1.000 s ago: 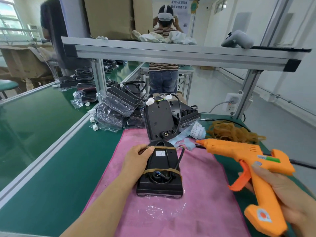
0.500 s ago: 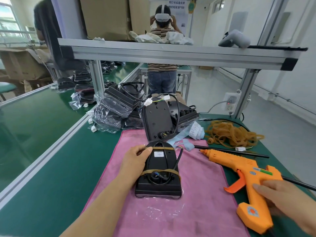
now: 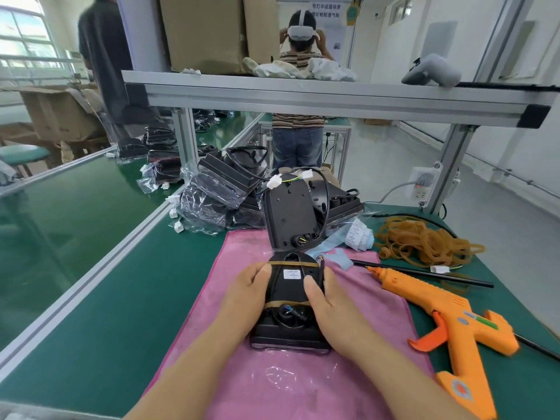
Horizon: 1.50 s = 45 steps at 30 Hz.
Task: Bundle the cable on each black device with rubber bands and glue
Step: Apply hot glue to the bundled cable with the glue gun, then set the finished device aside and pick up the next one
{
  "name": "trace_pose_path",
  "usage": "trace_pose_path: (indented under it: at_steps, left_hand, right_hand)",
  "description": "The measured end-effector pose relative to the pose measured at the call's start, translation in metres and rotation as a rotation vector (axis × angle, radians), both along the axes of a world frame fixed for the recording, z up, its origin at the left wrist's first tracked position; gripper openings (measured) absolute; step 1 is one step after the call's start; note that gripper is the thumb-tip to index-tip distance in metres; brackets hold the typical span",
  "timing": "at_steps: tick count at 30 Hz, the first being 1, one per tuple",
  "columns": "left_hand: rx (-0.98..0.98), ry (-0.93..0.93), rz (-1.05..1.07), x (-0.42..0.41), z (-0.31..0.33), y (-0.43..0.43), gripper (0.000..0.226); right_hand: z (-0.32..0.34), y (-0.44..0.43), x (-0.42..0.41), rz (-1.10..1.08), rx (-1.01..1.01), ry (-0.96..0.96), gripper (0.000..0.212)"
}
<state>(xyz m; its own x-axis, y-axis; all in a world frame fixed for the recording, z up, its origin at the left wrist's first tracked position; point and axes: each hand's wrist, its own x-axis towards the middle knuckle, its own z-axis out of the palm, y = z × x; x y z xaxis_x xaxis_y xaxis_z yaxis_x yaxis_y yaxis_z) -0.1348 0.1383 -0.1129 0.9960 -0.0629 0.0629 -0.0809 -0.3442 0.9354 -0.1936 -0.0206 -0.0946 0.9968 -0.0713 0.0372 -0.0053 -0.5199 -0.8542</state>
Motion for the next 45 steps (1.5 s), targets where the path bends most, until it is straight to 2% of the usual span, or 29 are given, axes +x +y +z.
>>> trace_pose_path:
  at_steps: [5, 10, 14, 16, 19, 23, 26, 33, 37, 41, 45]
  left_hand:
    - [-0.174, 0.076, -0.048, -0.016, 0.011, -0.007, 0.027]
    - [-0.258, 0.033, -0.111, -0.032, 0.031, -0.005, 0.029]
    - [-0.246, -0.109, -0.162, -0.043, 0.068, 0.004, 0.035]
    - [-0.242, -0.199, -0.121, -0.046, 0.089, 0.016, 0.037]
    - [-0.245, -0.325, -0.051, -0.050, 0.115, 0.041, 0.037]
    - [-0.304, -0.422, 0.080, -0.049, 0.133, 0.088, 0.041]
    - [-0.319, -0.442, 0.280, -0.045, 0.132, 0.132, 0.047]
    - [-0.311, -0.398, 0.687, -0.064, 0.112, 0.241, 0.035]
    - [-0.419, -0.291, 0.873, -0.089, 0.093, 0.301, 0.046]
    - [-0.540, -0.240, 1.033, -0.115, 0.074, 0.349, 0.052]
    - [-0.551, -0.236, 1.132, -0.133, 0.056, 0.383, 0.080]
  right_hand:
    - [-0.010, 0.019, 0.005, -0.044, 0.041, -0.117, 0.046]
    - [-0.003, 0.024, -0.014, -0.132, 0.123, -0.185, 0.034]
    - [0.023, 0.035, -0.032, -0.162, 0.103, -0.325, 0.075]
    - [0.040, 0.045, -0.032, -0.159, 0.106, -0.344, 0.083]
    - [0.066, 0.066, -0.022, -0.087, 0.100, -0.397, 0.083]
    - [0.093, 0.110, 0.007, 0.087, 0.104, -0.445, 0.080]
    - [0.104, 0.154, 0.031, 0.253, 0.128, -0.426, 0.076]
    - [0.097, 0.276, 0.071, 0.659, 0.138, -0.167, 0.063]
    - [0.088, 0.348, 0.067, 0.846, 0.167, -0.009, 0.062]
    - [0.074, 0.412, 0.055, 0.964, 0.203, 0.235, 0.064]
    - [0.054, 0.461, 0.042, 1.022, 0.268, 0.422, 0.066]
